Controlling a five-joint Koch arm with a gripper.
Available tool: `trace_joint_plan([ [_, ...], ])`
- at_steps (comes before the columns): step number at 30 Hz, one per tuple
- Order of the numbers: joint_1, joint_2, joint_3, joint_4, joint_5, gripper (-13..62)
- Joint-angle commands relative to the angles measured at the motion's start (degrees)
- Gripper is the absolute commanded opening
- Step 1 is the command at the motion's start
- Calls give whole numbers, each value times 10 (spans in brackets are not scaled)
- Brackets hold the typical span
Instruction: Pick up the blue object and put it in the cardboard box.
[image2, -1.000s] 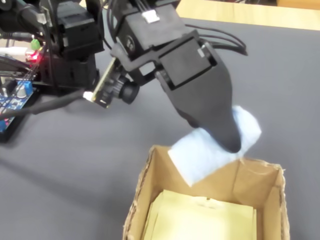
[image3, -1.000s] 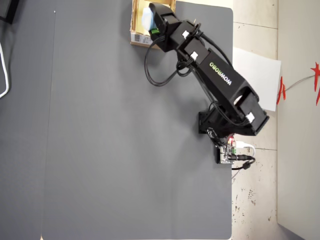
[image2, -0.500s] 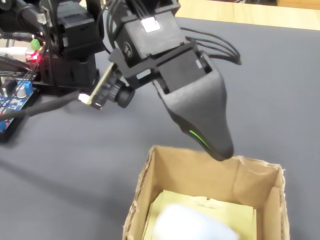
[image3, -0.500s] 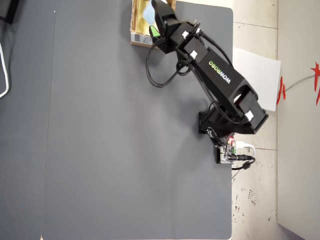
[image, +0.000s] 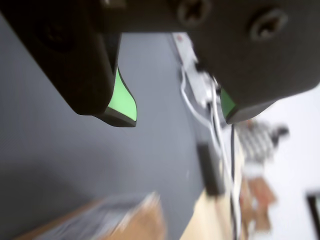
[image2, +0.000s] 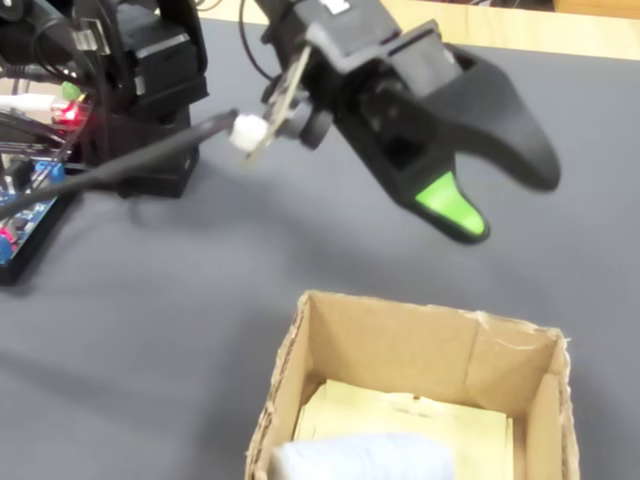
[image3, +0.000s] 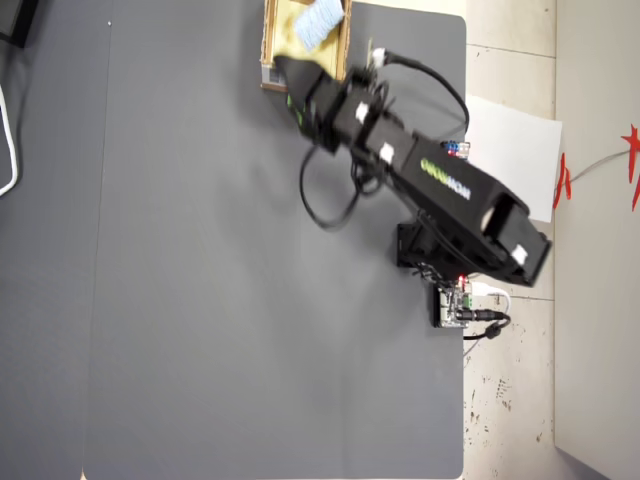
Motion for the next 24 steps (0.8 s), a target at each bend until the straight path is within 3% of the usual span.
trace_joint_plan([
  [1,-37,41,-11,-64,54,334],
  [11,-195,181,188,-82,56,340],
  [24,-240,292,388,-87,54,340],
])
